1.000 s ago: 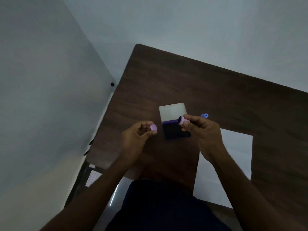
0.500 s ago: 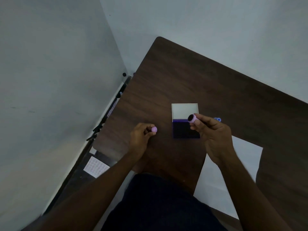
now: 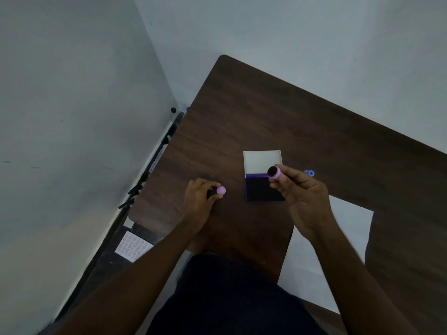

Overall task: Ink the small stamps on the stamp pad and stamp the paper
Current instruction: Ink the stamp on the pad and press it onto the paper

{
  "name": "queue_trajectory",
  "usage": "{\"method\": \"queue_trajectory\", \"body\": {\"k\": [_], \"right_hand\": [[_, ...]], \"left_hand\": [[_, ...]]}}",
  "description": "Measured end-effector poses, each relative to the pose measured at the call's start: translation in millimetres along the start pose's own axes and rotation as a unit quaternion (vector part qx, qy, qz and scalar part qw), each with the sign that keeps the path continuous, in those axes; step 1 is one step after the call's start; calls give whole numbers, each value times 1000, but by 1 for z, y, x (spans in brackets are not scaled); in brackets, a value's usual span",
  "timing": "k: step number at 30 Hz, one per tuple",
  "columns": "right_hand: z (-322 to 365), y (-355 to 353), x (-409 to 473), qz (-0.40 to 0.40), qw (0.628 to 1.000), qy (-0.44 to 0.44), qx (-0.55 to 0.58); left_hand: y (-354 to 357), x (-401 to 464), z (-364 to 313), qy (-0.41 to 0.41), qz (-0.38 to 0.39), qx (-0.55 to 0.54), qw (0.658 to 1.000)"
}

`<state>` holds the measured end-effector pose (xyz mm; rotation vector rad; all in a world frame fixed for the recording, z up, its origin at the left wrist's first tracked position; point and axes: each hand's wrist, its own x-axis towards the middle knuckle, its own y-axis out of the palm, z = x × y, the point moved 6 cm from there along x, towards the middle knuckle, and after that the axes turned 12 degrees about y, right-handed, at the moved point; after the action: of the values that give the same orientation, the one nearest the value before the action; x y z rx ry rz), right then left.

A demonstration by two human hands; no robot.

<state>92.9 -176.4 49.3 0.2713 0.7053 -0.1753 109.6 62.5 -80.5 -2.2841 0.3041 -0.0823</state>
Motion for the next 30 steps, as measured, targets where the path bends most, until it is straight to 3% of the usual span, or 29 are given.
{"method": "queue_trajectory", "body": {"k": [5,13,16,20,30], "right_hand": [[-1,-3,1,31,988,47,145],[2,1,-5,69,962,81,251],[5,5,-10,97,954,81,272],[11,9,-16,122,951,63,276],[24,14,-25,167,947,33,272]], "left_hand": [[1,0,0,-2,-12,-11,1000],[-15,2,-17,9,-16,-77,997],[-33,10,-48,25,-26,-112,993],[-69,22,-120,129,-56,-154,978],[-95,45,-220,196,9,-152,969]]}}
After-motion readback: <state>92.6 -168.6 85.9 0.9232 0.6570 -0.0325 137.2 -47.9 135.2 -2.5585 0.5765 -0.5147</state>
